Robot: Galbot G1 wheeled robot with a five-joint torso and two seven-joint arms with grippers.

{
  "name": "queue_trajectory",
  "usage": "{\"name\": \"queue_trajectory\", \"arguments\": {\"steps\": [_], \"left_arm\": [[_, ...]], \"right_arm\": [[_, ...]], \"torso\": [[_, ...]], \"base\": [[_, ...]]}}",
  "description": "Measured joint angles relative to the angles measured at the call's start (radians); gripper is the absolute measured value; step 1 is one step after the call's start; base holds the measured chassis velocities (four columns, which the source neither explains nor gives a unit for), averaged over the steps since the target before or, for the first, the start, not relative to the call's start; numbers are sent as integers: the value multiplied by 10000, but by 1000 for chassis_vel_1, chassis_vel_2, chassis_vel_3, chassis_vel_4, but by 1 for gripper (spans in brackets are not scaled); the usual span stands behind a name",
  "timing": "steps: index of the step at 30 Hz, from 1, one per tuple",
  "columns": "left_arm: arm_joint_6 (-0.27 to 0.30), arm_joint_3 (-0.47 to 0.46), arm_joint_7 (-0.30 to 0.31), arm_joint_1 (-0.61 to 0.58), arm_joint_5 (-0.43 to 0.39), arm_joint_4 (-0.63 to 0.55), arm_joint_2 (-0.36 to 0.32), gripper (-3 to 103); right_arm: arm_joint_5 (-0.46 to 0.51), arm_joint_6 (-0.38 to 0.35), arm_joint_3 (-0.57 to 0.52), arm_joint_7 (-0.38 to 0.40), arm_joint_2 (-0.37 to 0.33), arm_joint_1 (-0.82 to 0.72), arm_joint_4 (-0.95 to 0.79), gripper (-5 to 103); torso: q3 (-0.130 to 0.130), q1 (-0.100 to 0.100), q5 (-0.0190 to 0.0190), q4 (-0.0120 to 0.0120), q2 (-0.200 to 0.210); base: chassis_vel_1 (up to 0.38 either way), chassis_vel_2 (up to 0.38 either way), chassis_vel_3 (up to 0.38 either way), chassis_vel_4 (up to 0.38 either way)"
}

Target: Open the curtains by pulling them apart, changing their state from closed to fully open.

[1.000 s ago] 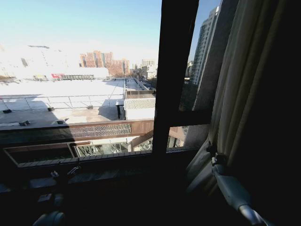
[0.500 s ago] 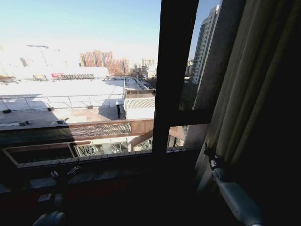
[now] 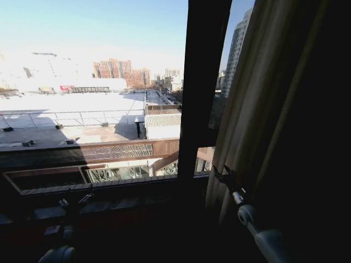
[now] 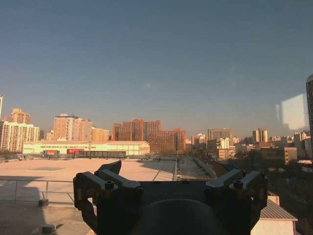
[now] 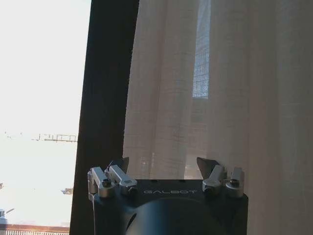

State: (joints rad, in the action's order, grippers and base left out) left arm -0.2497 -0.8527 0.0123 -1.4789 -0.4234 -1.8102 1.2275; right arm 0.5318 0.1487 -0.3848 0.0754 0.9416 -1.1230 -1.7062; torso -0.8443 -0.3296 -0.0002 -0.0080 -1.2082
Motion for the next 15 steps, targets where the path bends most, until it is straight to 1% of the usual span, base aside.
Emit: {"name": "queue_trajectory", "arguments": {"steps": [1,3,6,15], "left_arm": [[0,0,0,0,0,0,0,100],[0,0,0,0,0,0,0,100],[0,0,0,0,0,0,0,100],[-1,1,0,0,0,0,0,100]], "right_arm": [[-59,6,-43,-2,0,-58,-38,84],[-95,46,-62,-16,0,-107,-64,84],[-120,110,-70,-20,0,-157,-97,98],[-134,140,-70,-21,2,-141,-58,100]], "torso": [[0,0,2,0,0],[0,0,1,0,1],[0,0,2,0,0],[0,0,3,0,0]], "base": [[0,0,0,0],[0,0,0,0],[0,0,0,0],[0,0,0,0]]}}
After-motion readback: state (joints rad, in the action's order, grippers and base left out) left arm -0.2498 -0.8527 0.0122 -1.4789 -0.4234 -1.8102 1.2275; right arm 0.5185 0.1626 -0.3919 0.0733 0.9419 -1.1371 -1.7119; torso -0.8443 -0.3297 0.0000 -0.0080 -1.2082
